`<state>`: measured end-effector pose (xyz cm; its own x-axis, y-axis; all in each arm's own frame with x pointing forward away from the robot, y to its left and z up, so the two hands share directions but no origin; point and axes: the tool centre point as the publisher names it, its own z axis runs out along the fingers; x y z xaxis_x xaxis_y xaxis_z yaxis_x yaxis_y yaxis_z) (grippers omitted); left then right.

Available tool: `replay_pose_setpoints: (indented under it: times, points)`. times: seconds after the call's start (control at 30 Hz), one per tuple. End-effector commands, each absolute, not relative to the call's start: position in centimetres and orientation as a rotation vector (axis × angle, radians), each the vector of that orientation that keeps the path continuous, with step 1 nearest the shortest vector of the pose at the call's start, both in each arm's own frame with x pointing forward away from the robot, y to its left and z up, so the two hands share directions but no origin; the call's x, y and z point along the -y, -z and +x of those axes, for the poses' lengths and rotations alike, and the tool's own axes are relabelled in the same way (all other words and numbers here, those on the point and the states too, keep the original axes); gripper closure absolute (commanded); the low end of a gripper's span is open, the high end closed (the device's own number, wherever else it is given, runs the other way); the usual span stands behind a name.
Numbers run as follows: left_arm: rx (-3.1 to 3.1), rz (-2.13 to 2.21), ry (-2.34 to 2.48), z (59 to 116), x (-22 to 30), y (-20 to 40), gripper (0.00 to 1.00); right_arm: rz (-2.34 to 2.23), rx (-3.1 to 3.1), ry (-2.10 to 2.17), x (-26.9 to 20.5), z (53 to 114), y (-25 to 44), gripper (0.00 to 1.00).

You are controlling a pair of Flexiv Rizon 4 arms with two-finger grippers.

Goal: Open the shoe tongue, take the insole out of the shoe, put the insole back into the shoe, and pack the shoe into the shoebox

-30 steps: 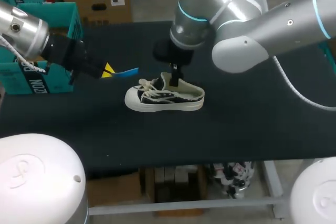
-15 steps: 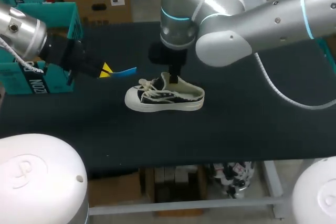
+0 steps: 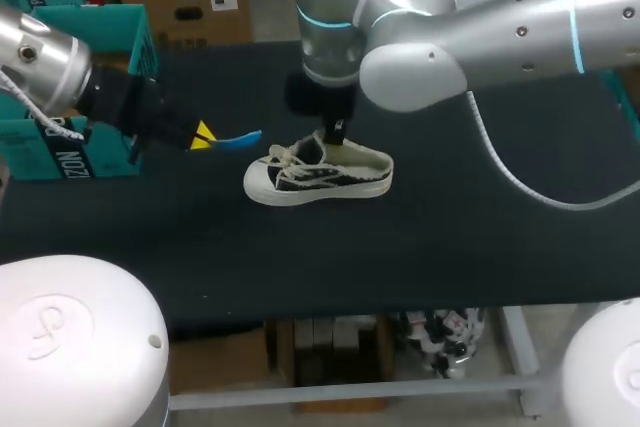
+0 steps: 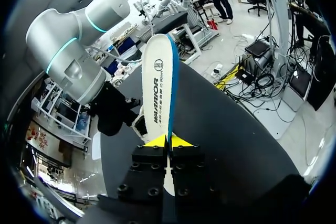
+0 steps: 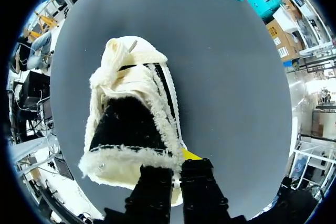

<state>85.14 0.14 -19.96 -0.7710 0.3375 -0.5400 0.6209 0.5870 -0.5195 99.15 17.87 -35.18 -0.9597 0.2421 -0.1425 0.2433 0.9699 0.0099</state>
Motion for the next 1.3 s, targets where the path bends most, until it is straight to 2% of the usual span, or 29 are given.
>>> replay_pose_setpoints:
  times: [0.03,0.43,0.7,1.3]
  points:
    - [-2.426,0.814,1.015,85.4,0.3,19.9,1.00,0.465,-2.969,-0.024,-17.0,99.0,34.0,1.00]
    - [-2.404,0.941,1.022,86.6,1.7,19.4,1.00,0.977,-2.917,-0.211,-14.3,97.8,32.6,1.00]
    - [-2.393,1.008,1.035,87.2,2.4,19.1,1.00,1.344,-2.815,-0.329,-14.3,96.0,31.9,1.00]
    - [-2.370,1.141,1.085,88.1,3.2,19.4,1.00,1.646,-2.700,-0.588,-16.5,92.2,32.5,1.00]
